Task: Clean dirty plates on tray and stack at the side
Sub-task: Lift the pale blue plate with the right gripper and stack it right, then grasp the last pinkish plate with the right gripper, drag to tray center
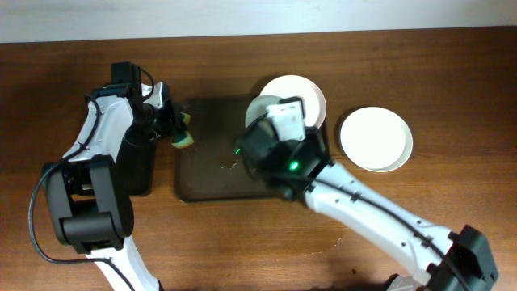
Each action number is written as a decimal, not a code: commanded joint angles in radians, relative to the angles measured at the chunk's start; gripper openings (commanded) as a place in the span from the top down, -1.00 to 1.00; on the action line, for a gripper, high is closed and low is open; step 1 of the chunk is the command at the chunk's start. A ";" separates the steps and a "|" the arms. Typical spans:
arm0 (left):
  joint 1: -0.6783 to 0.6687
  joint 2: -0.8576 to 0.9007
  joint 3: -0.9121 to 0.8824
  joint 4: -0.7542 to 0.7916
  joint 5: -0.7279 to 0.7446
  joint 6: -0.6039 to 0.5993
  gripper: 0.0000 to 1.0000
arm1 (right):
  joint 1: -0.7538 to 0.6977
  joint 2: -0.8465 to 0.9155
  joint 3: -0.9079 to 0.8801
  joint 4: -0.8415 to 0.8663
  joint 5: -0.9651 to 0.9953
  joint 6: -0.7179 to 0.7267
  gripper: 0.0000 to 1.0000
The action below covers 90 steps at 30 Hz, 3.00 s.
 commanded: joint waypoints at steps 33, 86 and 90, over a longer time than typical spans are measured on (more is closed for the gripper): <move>0.000 0.002 0.010 -0.001 -0.003 0.016 0.99 | -1.128 0.138 -0.122 0.084 -0.935 0.058 0.92; -0.006 0.002 0.010 -0.004 -0.037 0.016 0.99 | -0.373 0.457 0.118 0.131 -0.912 0.294 0.67; -0.006 0.002 0.010 -0.009 -0.037 0.016 0.99 | -0.279 0.454 0.124 0.114 -0.976 0.234 0.68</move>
